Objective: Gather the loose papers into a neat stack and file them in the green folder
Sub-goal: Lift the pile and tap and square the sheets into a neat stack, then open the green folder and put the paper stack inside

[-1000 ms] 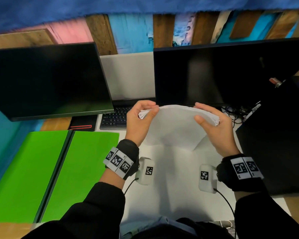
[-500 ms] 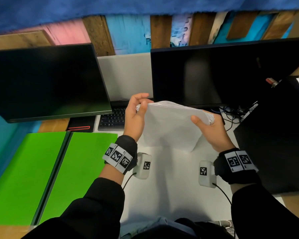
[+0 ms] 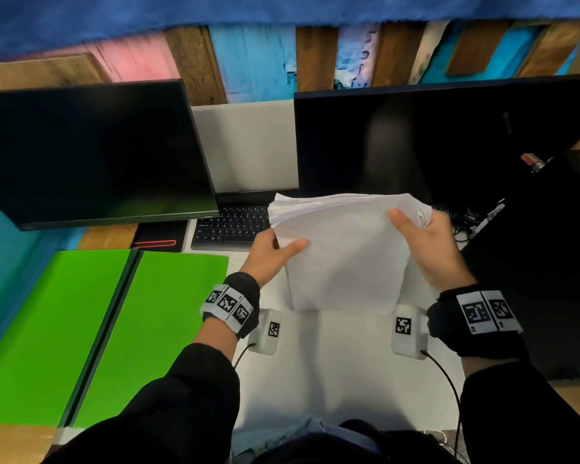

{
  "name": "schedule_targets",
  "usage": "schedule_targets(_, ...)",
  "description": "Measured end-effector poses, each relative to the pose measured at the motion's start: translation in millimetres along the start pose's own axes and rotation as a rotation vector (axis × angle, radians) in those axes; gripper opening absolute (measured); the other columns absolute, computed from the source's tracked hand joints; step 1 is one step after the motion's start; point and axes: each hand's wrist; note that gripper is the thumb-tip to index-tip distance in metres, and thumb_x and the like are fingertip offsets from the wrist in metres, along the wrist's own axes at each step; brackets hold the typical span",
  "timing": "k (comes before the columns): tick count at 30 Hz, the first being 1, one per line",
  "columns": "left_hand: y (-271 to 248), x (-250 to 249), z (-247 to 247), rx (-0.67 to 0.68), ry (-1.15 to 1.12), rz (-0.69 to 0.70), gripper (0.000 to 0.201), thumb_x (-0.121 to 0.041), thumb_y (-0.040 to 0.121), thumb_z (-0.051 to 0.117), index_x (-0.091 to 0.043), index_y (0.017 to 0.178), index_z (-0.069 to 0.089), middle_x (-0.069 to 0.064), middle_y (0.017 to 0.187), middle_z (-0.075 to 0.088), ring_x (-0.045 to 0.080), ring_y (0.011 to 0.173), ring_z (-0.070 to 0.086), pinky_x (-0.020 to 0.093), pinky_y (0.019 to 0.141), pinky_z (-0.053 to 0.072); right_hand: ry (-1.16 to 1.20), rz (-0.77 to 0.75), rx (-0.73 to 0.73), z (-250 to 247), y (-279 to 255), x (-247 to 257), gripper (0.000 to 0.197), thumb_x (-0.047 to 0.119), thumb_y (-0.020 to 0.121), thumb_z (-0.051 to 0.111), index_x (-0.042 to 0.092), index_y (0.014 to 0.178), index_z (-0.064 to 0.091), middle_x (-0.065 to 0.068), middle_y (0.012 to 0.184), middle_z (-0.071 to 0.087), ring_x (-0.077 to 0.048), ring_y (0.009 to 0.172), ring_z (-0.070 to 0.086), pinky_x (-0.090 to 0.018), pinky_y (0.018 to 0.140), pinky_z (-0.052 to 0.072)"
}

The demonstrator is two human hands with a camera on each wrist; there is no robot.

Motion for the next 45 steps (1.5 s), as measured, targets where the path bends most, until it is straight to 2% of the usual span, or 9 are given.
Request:
schedule_targets(6, 1.8, -18.6, 16.8, -0.066, -0.069, 0.029, 0.03, -0.011, 0.088, 0.06, -0.014, 0.117, 0.058, -0.005, 0.103, 0.066, 0.007, 0.092, 0.063, 0.015, 0.078, 0.051, 0.04, -0.01, -0.037, -11.4, 6.5, 8.2, 0.01, 0.028, 0.087, 0.066, 0.027, 0.096, 0.071, 0.004, 0.096, 0.075, -0.015, 0.092, 0.072, -0.031, 0.078, 0.057)
schedule_targets(13, 5.8, -10.2, 33.2, -0.211, -0.175, -0.025, 0.029, -0.011, 0.086, 0.062, -0.018, 0.114, 0.057, -0.002, 0.107, 0.067, 0.015, 0.098, 0.064, 0.029, 0.088, 0.051, -0.043, 0.327, 0.21, -23.8, -17.1, -50.9, 0.066, 0.05, 0.066, 0.076, 0.015, 0.12, 0.065, -0.001, 0.115, 0.072, -0.018, 0.108, 0.068, -0.034, 0.093, 0.054)
schedule_targets(18, 4.6, 20.7, 27.9, 0.023, -0.065, -0.255, 0.051, -0.045, 0.084, 0.06, -0.015, 0.126, 0.056, 0.005, 0.126, 0.064, 0.023, 0.115, 0.061, 0.043, 0.102, 0.046, -0.126, 0.333, 0.083, -30.5, -13.0, -76.0, 0.036, 0.019, 0.091, 0.062, 0.01, 0.125, 0.06, -0.005, 0.119, 0.068, -0.023, 0.115, 0.062, -0.049, 0.105, 0.044)
schedule_targets(24, -13.4, 54.3, 34.5, -0.057, -0.005, -0.294, 0.019, -0.024, 0.091, 0.057, -0.012, 0.103, 0.063, 0.01, 0.105, 0.068, 0.024, 0.093, 0.063, 0.041, 0.089, 0.051, 0.11, 0.514, 0.049, -27.6, -18.7, -77.4, 0.053, 0.034, 0.073, 0.074, 0.014, 0.121, 0.064, -0.003, 0.117, 0.071, -0.02, 0.11, 0.066, -0.036, 0.094, 0.051)
schedule_targets(26, -16.7, 59.0, 31.9, -0.104, -0.019, -0.304, 0.014, -0.023, 0.09, 0.058, -0.011, 0.096, 0.063, 0.009, 0.097, 0.065, 0.023, 0.087, 0.059, 0.039, 0.083, 0.05, 0.136, 0.617, 0.109, -19.5, -27.0, -85.5, 0.035, 0.028, 0.078, 0.073, 0.02, 0.111, 0.065, 0.001, 0.108, 0.073, -0.017, 0.101, 0.069, -0.034, 0.089, 0.051)
schedule_targets(29, -21.0, 69.9, 15.8, -0.096, -0.022, -0.369, 0.014, -0.023, 0.089, 0.059, -0.01, 0.091, 0.064, 0.008, 0.087, 0.062, 0.021, 0.078, 0.056, 0.034, 0.074, 0.048, 0.009, 0.708, 0.132, -3.1, -34.9, -108.7, 0.037, 0.021, 0.084, 0.071, 0.015, 0.119, 0.059, -0.001, 0.113, 0.07, -0.02, 0.105, 0.065, -0.041, 0.1, 0.047)
schedule_targets(36, -49.8, 104.9, -83.6, -0.161, 0.081, -0.513, 0.024, -0.001, 0.088, 0.052, -0.014, 0.069, 0.059, -0.001, 0.063, 0.064, 0.019, 0.061, 0.057, 0.018, 0.05, 0.047, -0.213, 0.609, 0.122, 55.1, -27.6, -113.9, 0.03, 0.01, 0.089, 0.064, 0.005, 0.118, 0.063, -0.009, 0.109, 0.069, -0.026, 0.101, 0.065, -0.037, 0.095, 0.049)
schedule_targets(40, -80.5, 128.3, -194.6, -0.259, 0.413, -0.511, 0.028, 0.003, 0.078, 0.066, -0.017, 0.06, 0.059, 0.003, 0.074, 0.061, 0.017, 0.074, 0.054, 0.031, 0.076, 0.046, -0.142, 0.657, 0.137, 106.7, -31.1, -107.7, 0.028, 0.008, 0.09, 0.063, 0.01, 0.118, 0.062, -0.007, 0.105, 0.068, -0.026, 0.098, 0.064, -0.036, 0.092, 0.048)
schedule_targets(45, -119.5, 156.0, -339.9, -0.266, 0.813, -0.731, 0.025, -0.01, 0.075, 0.074, -0.004, 0.099, 0.071, 0.012, 0.112, 0.066, 0.029, 0.105, 0.062, 0.035, 0.092, 0.047, -0.059, 0.657, 0.183, 200.2, -32.1, -102.8, 0.025, 0.007, 0.088, 0.065, 0.011, 0.113, 0.064, -0.008, 0.102, 0.07, -0.025, 0.094, 0.066, -0.037, 0.09, 0.05)
Point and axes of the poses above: each hand's wrist, its own y-axis towards the middle knuckle, its own z-axis out of the palm, x = y × z
